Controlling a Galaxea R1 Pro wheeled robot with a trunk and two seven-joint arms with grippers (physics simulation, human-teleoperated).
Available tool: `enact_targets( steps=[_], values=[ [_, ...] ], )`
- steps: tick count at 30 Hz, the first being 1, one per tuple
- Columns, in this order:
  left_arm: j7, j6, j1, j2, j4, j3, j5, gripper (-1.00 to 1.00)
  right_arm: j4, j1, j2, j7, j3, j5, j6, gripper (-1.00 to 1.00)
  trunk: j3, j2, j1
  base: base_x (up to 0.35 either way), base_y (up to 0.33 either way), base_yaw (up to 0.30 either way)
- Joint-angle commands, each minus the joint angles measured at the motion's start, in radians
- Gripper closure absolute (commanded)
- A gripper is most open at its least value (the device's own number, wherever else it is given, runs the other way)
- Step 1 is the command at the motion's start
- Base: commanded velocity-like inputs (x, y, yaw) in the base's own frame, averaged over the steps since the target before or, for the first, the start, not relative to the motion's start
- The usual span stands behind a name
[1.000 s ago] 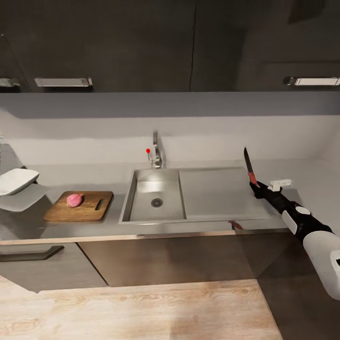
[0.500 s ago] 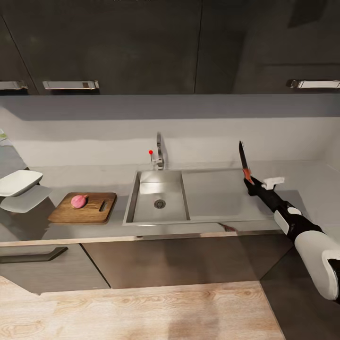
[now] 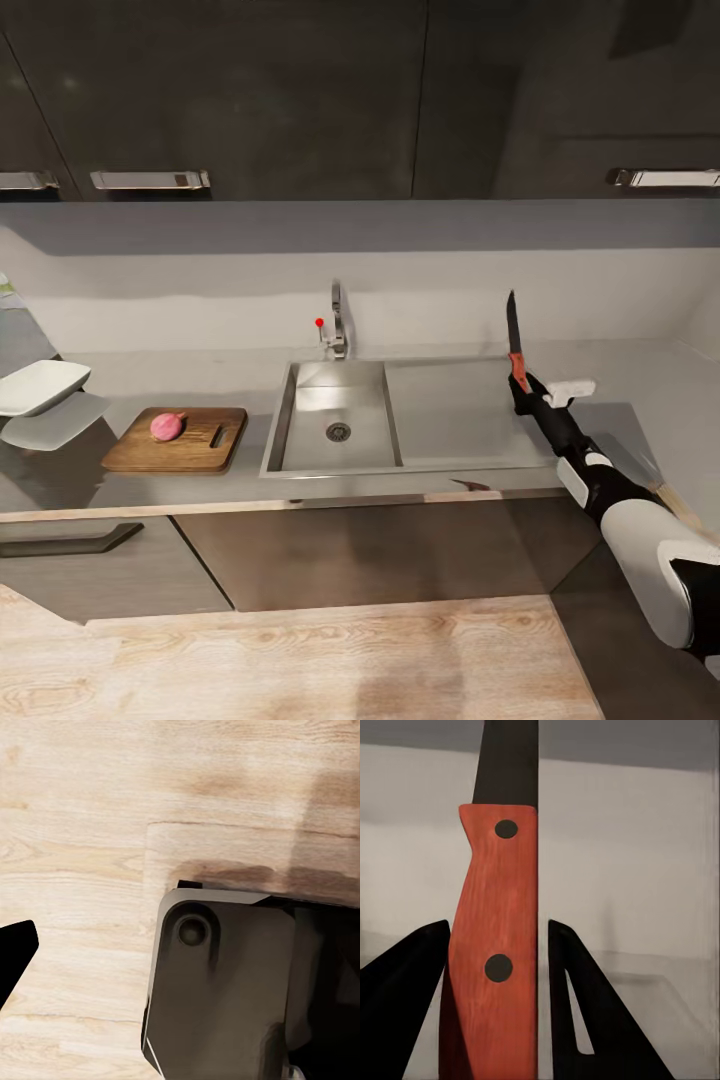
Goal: In the kitchen, take the Vidalia onion out of the sink, dice it on the chopping board with the paring knife, put the diced onion into the bowl on the countertop, then place both the paring knife and the chopping board into the sink.
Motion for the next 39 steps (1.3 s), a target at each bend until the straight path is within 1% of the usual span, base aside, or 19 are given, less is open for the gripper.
enact_targets(
  steps=[1, 6, 13, 20, 22, 23, 24, 26, 27, 29, 30, 32, 33, 34, 35, 37, 38, 39],
  values=[
    [0.008, -0.003, 0.000, 0.002, -0.001, -0.006, 0.010, -1.00, 0.001, -0.001, 0.001, 0.004, -0.003, -0.009, -0.001, 1.00, -0.002, -0.002, 0.001, 0.000, 0.000, 0.000],
    [0.008, -0.003, 0.000, 0.002, -0.001, -0.006, 0.010, -1.00, 0.001, 0.000, 0.003, -0.008, -0.002, -0.009, 0.007, 1.00, -0.002, -0.002, 0.001, 0.000, 0.000, 0.000],
    [0.008, -0.003, 0.000, 0.002, 0.001, -0.006, 0.010, -1.00, 0.002, 0.000, 0.003, -0.018, -0.002, -0.009, 0.056, 1.00, -0.002, -0.002, 0.001, 0.000, 0.000, 0.000],
    [0.008, -0.003, 0.000, 0.002, -0.004, -0.006, 0.010, -1.00, 0.002, 0.000, -0.002, -0.018, -0.003, -0.010, 0.051, 1.00, -0.002, -0.002, 0.001, 0.000, 0.000, 0.000],
    [0.007, -0.003, 0.000, 0.002, -0.002, -0.005, 0.010, -1.00, 0.001, 0.000, 0.001, -0.017, -0.002, -0.010, 0.017, 1.00, -0.002, -0.002, 0.001, 0.000, 0.000, 0.000],
    [0.007, -0.003, 0.000, 0.002, 0.000, -0.004, 0.010, -1.00, 0.003, 0.006, 0.003, -0.018, -0.002, -0.011, -0.026, 1.00, -0.002, -0.002, 0.001, 0.000, 0.000, 0.000],
    [0.007, -0.003, 0.000, 0.002, 0.000, -0.004, 0.010, -1.00, 0.003, 0.010, 0.005, -0.018, -0.002, -0.011, -0.041, 1.00, -0.002, -0.002, 0.001, 0.000, 0.000, 0.000],
    [0.008, -0.003, 0.000, 0.002, 0.001, -0.004, 0.010, -1.00, 0.004, 0.036, 0.016, -0.018, -0.002, -0.012, -0.101, 1.00, -0.002, -0.002, 0.001, 0.000, 0.000, 0.000],
    [0.007, -0.003, 0.000, 0.002, 0.001, -0.005, 0.010, -1.00, 0.004, 0.063, 0.025, -0.022, -0.003, -0.013, -0.137, 1.00, -0.002, -0.002, 0.001, 0.000, 0.000, 0.000],
    [0.007, -0.003, 0.000, 0.002, 0.002, -0.005, 0.010, -1.00, 0.005, 0.076, 0.029, -0.037, -0.004, -0.013, -0.149, 1.00, -0.002, -0.002, 0.001, 0.000, 0.000, 0.000],
    [0.007, -0.003, 0.000, 0.002, 0.002, -0.005, 0.010, -1.00, 0.004, 0.079, 0.029, -0.057, -0.004, -0.013, -0.146, 1.00, -0.002, -0.002, 0.001, 0.000, 0.000, 0.000],
    [0.007, -0.003, 0.000, 0.002, 0.001, -0.005, 0.010, -1.00, -0.002, 0.082, 0.030, -0.113, -0.005, -0.014, -0.113, 1.00, -0.002, -0.002, 0.001, 0.000, 0.000, 0.000],
    [0.008, -0.003, 0.000, 0.002, 0.001, -0.005, 0.010, -1.00, -0.005, 0.083, 0.030, -0.146, -0.006, -0.015, -0.079, 1.00, -0.002, -0.002, 0.001, 0.000, 0.000, 0.000],
    [0.008, -0.003, 0.000, 0.002, 0.001, -0.005, 0.010, -1.00, -0.008, 0.083, 0.029, -0.176, -0.007, -0.017, -0.033, 1.00, -0.002, -0.002, 0.001, 0.000, 0.000, 0.000],
    [0.008, -0.003, 0.000, 0.002, 0.001, -0.005, 0.010, -1.00, -0.020, 0.084, 0.028, -0.207, -0.009, -0.019, 0.047, 1.00, -0.002, -0.002, 0.001, 0.000, 0.000, 0.000],
    [0.007, -0.003, 0.000, 0.002, 0.001, -0.004, 0.010, -1.00, -0.059, 0.084, 0.026, -0.227, -0.010, -0.020, 0.141, 1.00, -0.002, -0.002, 0.001, 0.000, 0.000, 0.000],
    [0.007, -0.003, 0.000, 0.002, 0.001, -0.004, 0.010, -1.00, -0.074, 0.084, 0.026, -0.230, -0.010, -0.020, 0.161, 1.00, -0.002, -0.002, 0.001, 0.000, 0.000, 0.000],
    [0.007, -0.003, 0.000, 0.002, 0.001, -0.004, 0.010, -1.00, -0.107, 0.084, 0.026, -0.235, -0.010, -0.019, 0.196, 1.00, -0.002, -0.002, 0.001, 0.000, 0.000, 0.000]
  ],
)
